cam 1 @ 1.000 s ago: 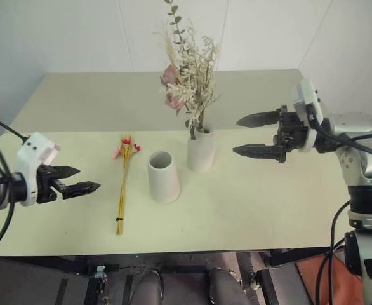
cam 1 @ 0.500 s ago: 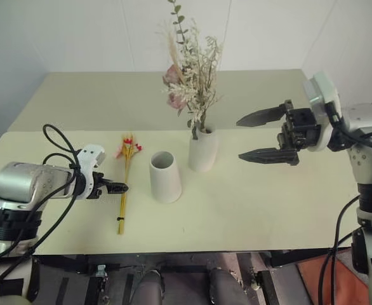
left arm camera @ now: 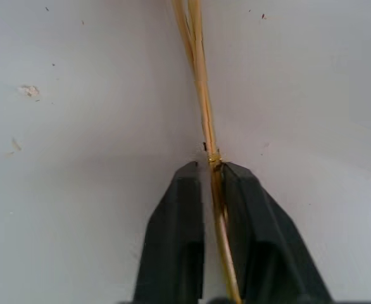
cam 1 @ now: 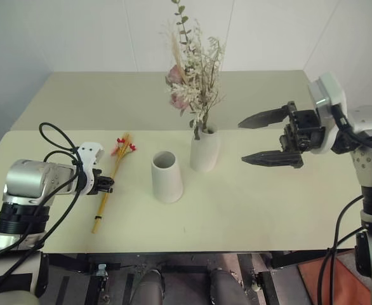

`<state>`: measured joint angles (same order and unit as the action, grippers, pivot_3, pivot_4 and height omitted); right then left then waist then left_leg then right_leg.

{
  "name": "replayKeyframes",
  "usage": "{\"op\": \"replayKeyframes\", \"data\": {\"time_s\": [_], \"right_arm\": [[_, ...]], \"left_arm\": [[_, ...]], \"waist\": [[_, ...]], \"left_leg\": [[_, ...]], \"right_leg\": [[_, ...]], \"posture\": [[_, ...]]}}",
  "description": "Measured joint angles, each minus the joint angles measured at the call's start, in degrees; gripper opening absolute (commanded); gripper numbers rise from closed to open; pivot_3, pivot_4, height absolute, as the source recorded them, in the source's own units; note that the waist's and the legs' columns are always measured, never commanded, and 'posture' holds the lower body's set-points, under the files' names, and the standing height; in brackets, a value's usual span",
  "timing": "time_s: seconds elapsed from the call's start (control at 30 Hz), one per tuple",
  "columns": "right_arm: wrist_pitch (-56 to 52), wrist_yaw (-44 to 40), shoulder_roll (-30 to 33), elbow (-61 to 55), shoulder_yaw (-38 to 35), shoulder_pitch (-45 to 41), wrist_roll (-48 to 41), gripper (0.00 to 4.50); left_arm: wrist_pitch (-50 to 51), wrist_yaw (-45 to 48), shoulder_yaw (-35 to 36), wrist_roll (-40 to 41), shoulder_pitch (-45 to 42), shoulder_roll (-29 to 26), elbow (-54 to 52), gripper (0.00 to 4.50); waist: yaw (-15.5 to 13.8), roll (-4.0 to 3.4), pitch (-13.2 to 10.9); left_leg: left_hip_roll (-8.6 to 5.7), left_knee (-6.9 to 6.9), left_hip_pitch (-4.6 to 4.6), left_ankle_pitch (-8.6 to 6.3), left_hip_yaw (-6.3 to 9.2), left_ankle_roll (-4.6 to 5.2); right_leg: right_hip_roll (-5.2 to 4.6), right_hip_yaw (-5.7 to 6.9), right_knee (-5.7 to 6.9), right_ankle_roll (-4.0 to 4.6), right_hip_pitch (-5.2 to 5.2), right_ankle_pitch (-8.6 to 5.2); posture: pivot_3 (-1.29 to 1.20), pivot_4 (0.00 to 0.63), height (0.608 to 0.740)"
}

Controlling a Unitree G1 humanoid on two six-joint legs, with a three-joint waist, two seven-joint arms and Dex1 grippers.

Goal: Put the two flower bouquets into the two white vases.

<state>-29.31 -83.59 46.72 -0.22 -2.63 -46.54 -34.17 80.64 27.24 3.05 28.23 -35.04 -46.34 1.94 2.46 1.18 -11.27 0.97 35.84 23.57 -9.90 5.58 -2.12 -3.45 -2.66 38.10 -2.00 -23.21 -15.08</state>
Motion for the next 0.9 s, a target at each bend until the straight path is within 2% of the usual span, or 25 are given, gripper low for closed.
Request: {"op": "replayKeyframes", "data": {"time_s": [0.13,0.33,0.43,0.5,0.67,0.73,0.9], "right_arm": [[-1.0,0.3,0.4,-0.2,-0.1,0.2,-0.8,4.50],[-1.4,1.2,0.3,-0.3,-0.1,1.2,-1.0,4.50],[-1.6,1.8,0.3,-0.1,-0.1,2.2,-0.9,4.50],[-1.6,2.2,0.3,0.0,-0.2,2.7,-0.9,4.50],[-1.8,2.4,0.8,0.1,-0.3,3.5,-0.9,4.50],[-1.8,2.4,0.9,0.0,-0.3,3.6,-0.9,4.50],[-2.3,2.6,1.0,-0.2,-0.4,3.7,-0.9,4.50]], "left_arm": [[-6.9,1.5,8.2,0.9,4.5,-0.1,-3.0,0.04],[-21.5,3.0,25.5,4.8,6.4,3.4,-11.6,0.04],[-24.4,8.0,31.3,12.6,6.5,4.7,-14.9,0.04],[-23.8,10.0,34.5,21.5,3.6,4.8,-17.3,0.04],[-22.9,11.4,36.1,37.4,-1.5,5.4,-19.8,0.04],[-23.3,11.3,34.7,40.9,-3.7,6.8,-19.7,0.04],[-27.2,12.3,27.8,42.0,-7.9,10.7,-17.1,0.04]], "waist": [[0.2,0.01,0.0],[-0.1,0.03,0.0],[-0.2,0.04,0.0],[-0.3,0.09,0.0],[-0.2,0.09,0.0],[-0.2,0.10,0.0],[-0.2,0.10,0.0]], "left_leg": [[0.03,0.00,0.08,0.00,0.00,0.00],[-0.02,0.04,0.09,0.00,0.00,-0.01],[-0.01,0.08,0.15,0.00,0.00,-0.01],[0.00,0.12,0.17,0.00,0.01,-0.01],[-0.01,0.13,0.08,0.00,0.00,-0.01],[-0.01,0.16,0.08,0.00,0.01,-0.01],[-0.02,0.16,0.08,0.01,0.00,-0.01]], "right_leg": [[0.00,0.00,0.00,0.13,-0.08,0.08],[-0.07,0.01,-0.05,0.12,-0.02,0.10],[-0.06,0.04,-0.05,0.11,-0.03,0.10],[-0.06,0.07,-0.05,0.09,-0.02,0.11],[-0.05,0.04,-0.03,0.02,0.05,0.09],[-0.04,0.05,-0.03,0.02,0.07,0.09],[-0.02,0.03,-0.05,0.03,0.08,0.12]], "posture": [[0.00,0.150,0.740],[0.00,0.150,0.740],[0.00,0.150,0.740],[0.00,0.150,0.740],[0.00,0.150,0.740],[0.00,0.150,0.740],[0.00,0.150,0.740]]}}
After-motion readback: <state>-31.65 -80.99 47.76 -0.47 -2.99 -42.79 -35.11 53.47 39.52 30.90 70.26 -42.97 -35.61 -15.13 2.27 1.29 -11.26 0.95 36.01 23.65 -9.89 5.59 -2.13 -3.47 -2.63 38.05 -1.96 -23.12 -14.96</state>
